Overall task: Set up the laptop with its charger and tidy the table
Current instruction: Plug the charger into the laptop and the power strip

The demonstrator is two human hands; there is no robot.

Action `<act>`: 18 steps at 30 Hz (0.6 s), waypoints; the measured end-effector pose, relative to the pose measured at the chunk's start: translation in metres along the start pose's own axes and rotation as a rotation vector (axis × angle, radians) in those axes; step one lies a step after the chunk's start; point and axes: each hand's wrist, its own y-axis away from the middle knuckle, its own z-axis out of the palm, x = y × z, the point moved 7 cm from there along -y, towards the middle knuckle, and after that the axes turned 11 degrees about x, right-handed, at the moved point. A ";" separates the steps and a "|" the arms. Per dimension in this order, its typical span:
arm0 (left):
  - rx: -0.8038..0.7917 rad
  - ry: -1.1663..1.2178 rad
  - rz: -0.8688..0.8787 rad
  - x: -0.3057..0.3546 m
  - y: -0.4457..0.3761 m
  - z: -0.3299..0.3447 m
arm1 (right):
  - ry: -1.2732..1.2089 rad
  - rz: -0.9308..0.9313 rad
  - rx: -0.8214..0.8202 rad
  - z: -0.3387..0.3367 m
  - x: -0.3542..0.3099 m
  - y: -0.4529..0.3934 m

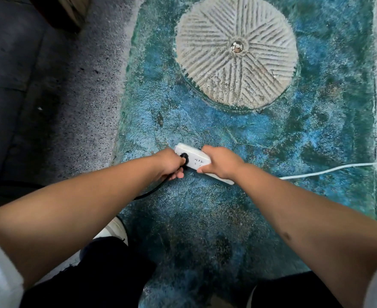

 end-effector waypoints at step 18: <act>0.154 -0.813 0.373 0.048 -0.007 -0.009 | 0.177 -0.037 0.100 0.002 0.010 0.011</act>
